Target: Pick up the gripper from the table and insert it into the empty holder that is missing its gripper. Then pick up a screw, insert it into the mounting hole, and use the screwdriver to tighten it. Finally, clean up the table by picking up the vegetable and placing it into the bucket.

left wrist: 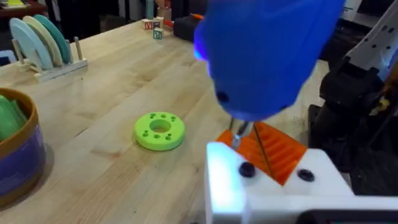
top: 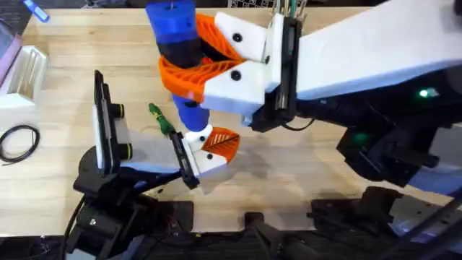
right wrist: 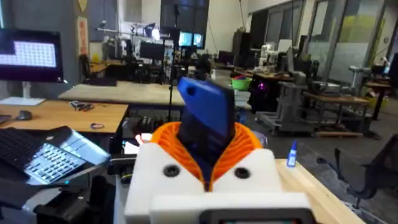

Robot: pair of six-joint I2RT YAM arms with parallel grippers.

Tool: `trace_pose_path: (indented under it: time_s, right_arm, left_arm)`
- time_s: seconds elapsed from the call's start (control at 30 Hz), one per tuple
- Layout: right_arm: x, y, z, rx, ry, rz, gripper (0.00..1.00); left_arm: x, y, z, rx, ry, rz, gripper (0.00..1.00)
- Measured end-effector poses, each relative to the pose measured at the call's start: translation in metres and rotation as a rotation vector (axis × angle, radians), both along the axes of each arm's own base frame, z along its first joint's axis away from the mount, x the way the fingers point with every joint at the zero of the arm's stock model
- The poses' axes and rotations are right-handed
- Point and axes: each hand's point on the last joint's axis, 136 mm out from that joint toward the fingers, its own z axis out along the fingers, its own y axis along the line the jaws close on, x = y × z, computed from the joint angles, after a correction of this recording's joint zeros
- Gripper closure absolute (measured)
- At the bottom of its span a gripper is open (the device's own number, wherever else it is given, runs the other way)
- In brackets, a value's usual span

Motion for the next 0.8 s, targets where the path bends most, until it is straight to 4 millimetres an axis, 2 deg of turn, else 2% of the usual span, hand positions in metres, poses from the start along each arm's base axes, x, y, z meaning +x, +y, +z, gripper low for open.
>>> trace_pose_path:
  time_s: [0.8]
  right_arm:
    - [0.001, 0.003, -0.008, -0.027, 0.049, 0.011, 0.977]
  left_arm:
    - [0.000, 0.000, 0.000, 0.000, 0.000, 0.000, 0.992]
